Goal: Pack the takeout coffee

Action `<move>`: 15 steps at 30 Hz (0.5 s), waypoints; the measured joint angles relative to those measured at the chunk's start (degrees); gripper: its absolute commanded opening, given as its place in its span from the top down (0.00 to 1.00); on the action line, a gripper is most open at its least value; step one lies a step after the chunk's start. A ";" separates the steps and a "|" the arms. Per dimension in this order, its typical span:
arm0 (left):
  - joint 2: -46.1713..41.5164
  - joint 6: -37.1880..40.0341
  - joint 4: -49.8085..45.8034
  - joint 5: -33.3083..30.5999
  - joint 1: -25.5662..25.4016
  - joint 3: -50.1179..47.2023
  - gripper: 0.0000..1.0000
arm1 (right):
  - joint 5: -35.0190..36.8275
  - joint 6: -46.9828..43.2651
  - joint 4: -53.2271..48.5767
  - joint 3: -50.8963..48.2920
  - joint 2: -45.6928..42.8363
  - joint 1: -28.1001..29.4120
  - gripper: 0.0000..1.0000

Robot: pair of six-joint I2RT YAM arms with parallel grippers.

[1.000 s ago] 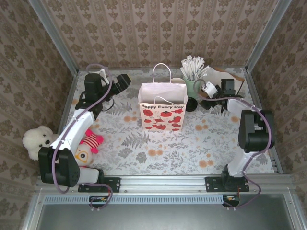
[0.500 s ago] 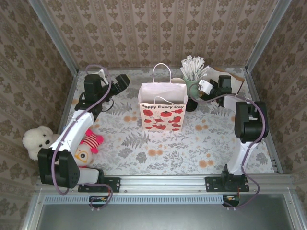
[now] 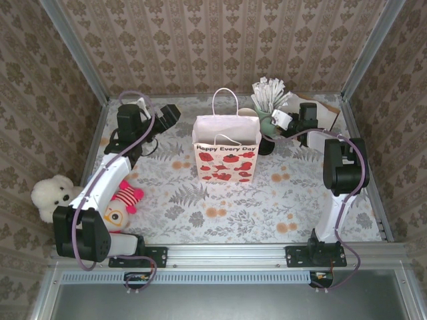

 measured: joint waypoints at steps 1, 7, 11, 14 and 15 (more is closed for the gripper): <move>0.00 0.00 0.02 0.00 0.00 -0.22 0.00 | -0.02 0.02 -0.17 0.00 0.00 0.00 0.89; 0.00 0.00 0.04 0.02 0.00 -0.61 0.00 | -0.13 -0.04 -0.81 0.00 -0.04 -0.02 0.96; -0.02 0.00 0.17 0.02 0.00 -0.74 0.00 | -0.13 -0.02 -1.20 0.00 -0.50 -0.13 1.00; -0.07 0.00 0.46 0.00 0.00 -1.20 0.00 | -0.11 0.17 -1.25 -0.02 -1.36 -0.31 1.00; -0.07 0.00 0.46 0.02 0.00 -1.33 0.00 | -0.11 0.28 -1.25 -0.04 -1.73 -0.39 1.00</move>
